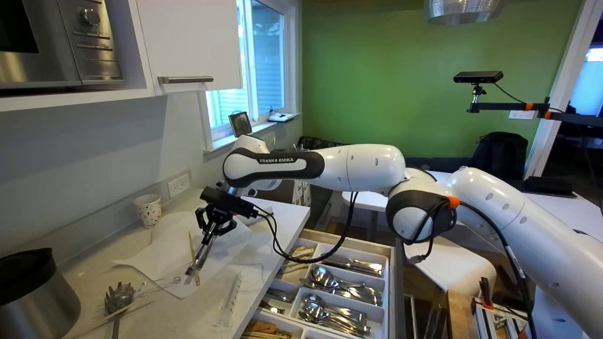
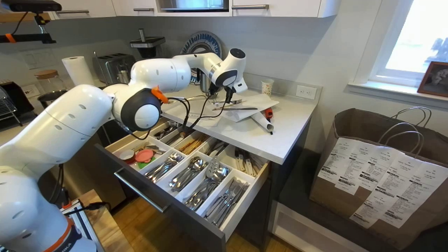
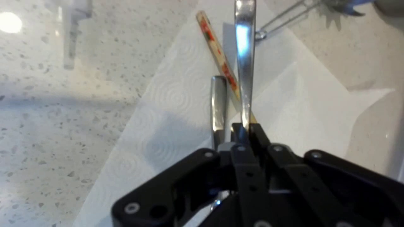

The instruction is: Remove a folk from the drawer

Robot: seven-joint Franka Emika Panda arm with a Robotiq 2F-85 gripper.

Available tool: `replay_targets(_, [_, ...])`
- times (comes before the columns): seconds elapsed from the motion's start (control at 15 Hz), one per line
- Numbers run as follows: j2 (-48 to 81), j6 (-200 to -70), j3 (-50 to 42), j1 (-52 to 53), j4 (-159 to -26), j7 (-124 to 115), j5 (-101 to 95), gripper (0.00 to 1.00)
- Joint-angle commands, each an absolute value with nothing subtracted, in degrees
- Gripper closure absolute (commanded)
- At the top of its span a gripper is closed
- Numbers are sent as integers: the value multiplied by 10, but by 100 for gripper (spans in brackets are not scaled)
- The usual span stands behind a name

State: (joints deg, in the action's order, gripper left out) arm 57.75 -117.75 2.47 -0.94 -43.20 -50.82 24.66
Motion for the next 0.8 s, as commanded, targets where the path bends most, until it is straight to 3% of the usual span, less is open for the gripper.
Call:
replay_targets(0.0, [631,-1233,15,-13,-374,-588,256,98])
replay_targets(0.47, [663,-1240,6,-20,-343,-629,244,98])
replay_targets(0.53, [664,-1237,8,-21,-340,-629,245,67])
replay_targets(0.6, [663,-1236,9,-20,-337,-625,245,67])
replay_targets(0.73, [652,-1216,14,-20,-339,-608,243,53])
